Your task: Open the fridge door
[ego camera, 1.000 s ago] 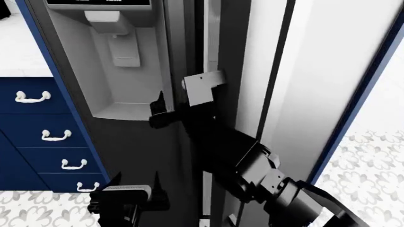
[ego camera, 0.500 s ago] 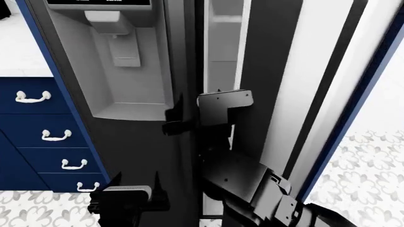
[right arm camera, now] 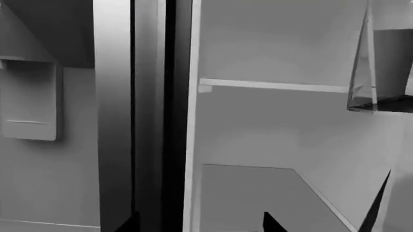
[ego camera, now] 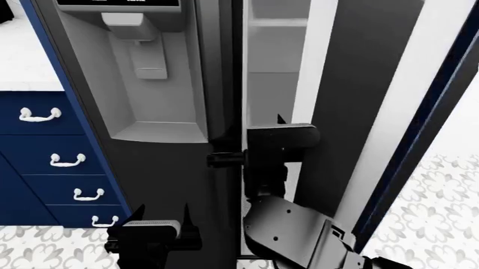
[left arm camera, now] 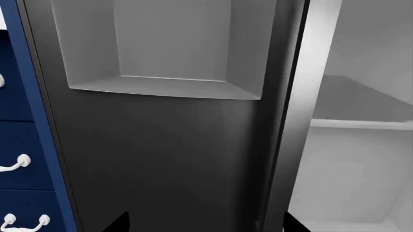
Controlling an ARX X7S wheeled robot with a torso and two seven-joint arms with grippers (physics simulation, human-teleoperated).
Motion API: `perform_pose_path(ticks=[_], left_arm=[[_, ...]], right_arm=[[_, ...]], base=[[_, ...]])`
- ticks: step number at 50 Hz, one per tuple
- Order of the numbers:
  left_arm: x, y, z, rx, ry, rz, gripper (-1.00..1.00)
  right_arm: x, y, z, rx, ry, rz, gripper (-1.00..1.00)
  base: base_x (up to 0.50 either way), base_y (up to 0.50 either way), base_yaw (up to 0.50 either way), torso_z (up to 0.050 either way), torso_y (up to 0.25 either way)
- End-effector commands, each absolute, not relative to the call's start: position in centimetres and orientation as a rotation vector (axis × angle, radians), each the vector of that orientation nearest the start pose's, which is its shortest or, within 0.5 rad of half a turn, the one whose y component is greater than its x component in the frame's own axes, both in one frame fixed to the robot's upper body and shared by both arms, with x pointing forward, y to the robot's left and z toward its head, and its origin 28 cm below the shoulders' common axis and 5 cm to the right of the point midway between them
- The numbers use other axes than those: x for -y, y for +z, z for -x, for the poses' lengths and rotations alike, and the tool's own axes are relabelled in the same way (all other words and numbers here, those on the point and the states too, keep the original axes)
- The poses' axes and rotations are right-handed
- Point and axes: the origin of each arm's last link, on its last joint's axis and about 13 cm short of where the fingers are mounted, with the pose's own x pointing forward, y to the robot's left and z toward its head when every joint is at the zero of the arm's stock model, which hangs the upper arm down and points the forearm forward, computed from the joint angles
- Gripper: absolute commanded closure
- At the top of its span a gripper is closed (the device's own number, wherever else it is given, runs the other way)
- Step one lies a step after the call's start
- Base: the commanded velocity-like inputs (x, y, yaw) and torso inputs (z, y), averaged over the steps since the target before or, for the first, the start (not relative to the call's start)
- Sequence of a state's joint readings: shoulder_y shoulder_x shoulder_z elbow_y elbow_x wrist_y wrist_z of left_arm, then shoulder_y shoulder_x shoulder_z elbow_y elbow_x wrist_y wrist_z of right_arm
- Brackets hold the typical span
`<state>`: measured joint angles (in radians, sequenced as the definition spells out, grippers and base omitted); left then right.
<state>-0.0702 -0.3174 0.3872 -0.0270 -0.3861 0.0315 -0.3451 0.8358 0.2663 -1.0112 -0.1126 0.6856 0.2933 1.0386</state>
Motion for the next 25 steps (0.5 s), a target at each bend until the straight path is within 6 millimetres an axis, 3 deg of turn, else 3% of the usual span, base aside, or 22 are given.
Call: perform_pose_path(ticks=[1,12,25], left_arm=[[-20.7,1.1,-21.2,-0.067,-0.011,0.043,-1.00],[-20.7,1.2,-21.1,-0.066,-0.011,0.041,-1.00],[-20.7,1.2,-21.1,-0.067,-0.011,0.038,-1.00]], right_arm=[[0.6,14.4,-27.8,0.171,-0.253,0.060,-1.00],[0.6,14.0,-26.4,0.244,-0.364,0.035,-1.00],[1.5,15.3,-24.8,0.380,-0.527,-0.030,-1.00]], base=[[0.00,0.00,0.00,0.000,0.000],[0.00,0.00,0.00,0.000,0.000],[0.00,0.00,0.00,0.000,0.000]])
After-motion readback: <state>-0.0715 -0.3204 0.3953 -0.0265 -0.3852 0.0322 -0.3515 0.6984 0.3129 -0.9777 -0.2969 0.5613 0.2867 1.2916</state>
